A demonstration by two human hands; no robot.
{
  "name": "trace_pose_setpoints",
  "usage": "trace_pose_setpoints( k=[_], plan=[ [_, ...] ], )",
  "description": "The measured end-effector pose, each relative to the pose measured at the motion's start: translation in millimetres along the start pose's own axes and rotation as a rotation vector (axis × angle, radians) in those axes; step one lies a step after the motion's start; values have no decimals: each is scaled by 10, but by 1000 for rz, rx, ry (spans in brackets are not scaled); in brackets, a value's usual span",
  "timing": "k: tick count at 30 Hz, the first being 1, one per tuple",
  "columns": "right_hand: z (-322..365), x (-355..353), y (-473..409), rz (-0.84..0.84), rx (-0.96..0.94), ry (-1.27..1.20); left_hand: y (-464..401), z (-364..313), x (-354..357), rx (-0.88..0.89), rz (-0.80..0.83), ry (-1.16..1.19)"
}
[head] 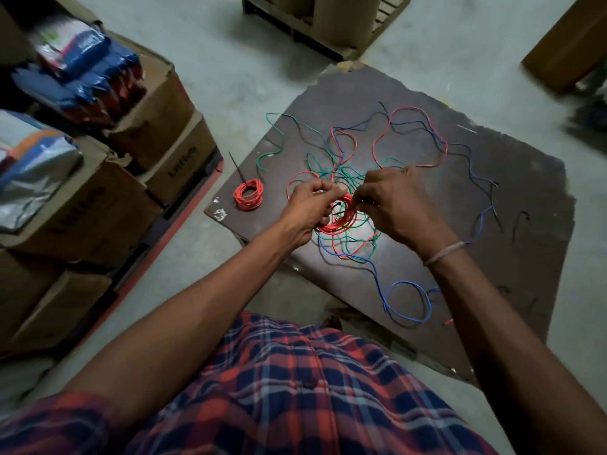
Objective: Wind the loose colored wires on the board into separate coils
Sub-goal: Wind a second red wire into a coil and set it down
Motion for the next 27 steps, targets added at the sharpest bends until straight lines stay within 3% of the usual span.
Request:
trace_pose_setpoints(
  k=[11, 21, 27],
  plan=[
    [478, -30, 108, -432, 51, 87, 63, -159, -242, -19, -34, 107],
    [622, -119, 152, -529, 69, 56, 186, -380, -370, 86, -16, 123],
    [558, -291, 110, -471, 88, -275, 251, -460, -469, 108, -65, 87]
  ],
)
Point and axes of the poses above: each hand's wrist, its own y-axis away from the middle knuckle, its own x-axis out of the palm, z = x × y, the point moved 9 cm from there along -y, towards the middle knuckle, and after that the axes turned 9 degrees about y, right-handed, at the moved point
